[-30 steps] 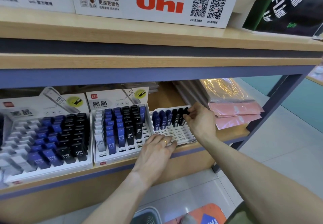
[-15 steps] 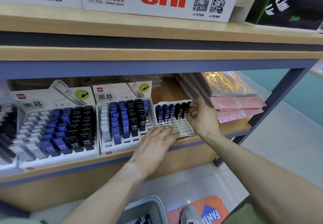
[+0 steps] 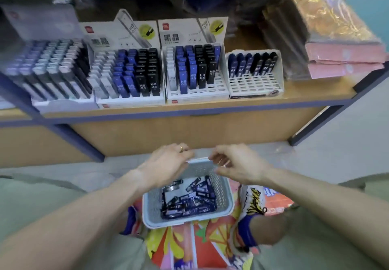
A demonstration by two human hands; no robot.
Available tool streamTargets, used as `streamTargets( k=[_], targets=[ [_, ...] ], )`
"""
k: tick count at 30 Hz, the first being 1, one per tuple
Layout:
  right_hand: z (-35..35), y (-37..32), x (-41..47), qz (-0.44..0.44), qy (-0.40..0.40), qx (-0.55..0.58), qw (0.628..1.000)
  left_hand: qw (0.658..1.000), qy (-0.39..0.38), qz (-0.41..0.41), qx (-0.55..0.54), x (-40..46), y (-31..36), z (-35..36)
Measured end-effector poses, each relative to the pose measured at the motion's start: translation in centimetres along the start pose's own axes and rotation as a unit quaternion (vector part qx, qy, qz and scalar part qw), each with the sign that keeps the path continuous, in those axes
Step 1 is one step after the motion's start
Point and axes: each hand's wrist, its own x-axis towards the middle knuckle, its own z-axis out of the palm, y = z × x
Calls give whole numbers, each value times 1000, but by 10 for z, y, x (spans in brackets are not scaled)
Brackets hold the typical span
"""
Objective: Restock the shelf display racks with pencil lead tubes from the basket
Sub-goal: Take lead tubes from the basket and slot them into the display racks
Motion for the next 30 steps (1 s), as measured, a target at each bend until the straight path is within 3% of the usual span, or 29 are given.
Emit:
streamTargets(
  k=[4, 8, 17, 30],
  targets=[
    [61, 0, 0, 18, -118, -60, 991, 992, -101, -62, -36, -38, -3, 60],
    [114, 16, 22, 67, -182, -54, 980, 973, -177, -133, -68, -50, -8, 100],
    [190, 55, 78, 186, -224, -22, 956, 934, -213, -227, -176, -33, -19, 169],
    [247, 80, 103, 202, -240, -37, 949, 928, -253, -199, -188, -4, -18, 235]
  ],
)
